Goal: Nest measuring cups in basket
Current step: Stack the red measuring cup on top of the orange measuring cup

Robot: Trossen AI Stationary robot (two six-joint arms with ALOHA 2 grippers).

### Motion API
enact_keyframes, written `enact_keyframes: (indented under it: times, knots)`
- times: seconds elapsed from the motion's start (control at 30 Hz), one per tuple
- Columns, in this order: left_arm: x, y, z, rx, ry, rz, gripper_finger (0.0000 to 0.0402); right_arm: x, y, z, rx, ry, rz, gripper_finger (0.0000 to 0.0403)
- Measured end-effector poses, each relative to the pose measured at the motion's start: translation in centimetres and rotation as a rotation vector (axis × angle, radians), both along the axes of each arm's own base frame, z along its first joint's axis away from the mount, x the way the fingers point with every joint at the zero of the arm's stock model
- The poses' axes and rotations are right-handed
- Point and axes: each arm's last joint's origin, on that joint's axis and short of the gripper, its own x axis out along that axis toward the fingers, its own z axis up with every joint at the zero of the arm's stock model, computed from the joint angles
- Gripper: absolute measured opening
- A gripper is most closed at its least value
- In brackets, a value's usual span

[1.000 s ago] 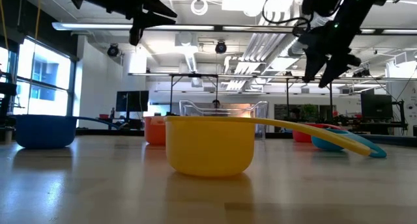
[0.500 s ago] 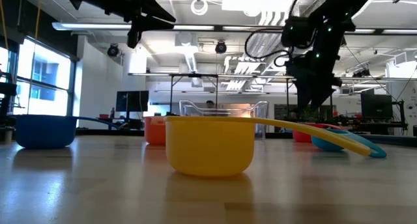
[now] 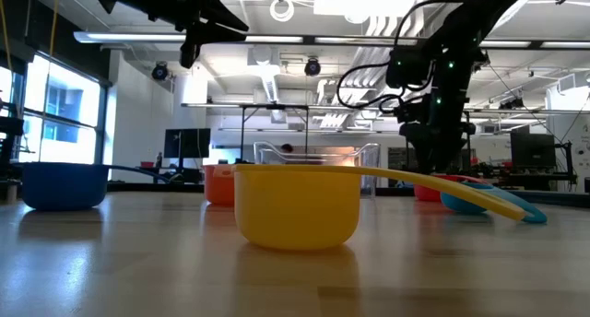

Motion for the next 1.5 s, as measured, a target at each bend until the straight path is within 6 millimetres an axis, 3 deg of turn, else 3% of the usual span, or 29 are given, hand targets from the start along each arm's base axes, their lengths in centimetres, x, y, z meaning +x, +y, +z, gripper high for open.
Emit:
enact_keyframes:
  times: [0.23,0.87,1.17,1.5]
  knots:
    - [0.0,0.0,0.0,0.000,0.000,0.000,0.0062,0.3,-0.2,-1.2,0.031,0.034,0.002,0.0253]
    - [0.0,0.0,0.0,0.001,0.000,0.000,0.0062,0.3,-0.1,-2.0,0.072,0.033,-0.133,0.0011]
    - [-0.1,0.0,-0.3,-0.011,0.035,0.000,0.0062,0.7,0.4,-1.0,0.112,0.033,-0.224,0.0005]
    - [-0.5,-0.2,-1.4,-0.048,0.145,0.000,0.0062,3.4,2.2,5.1,0.070,0.041,-0.301,0.0003]
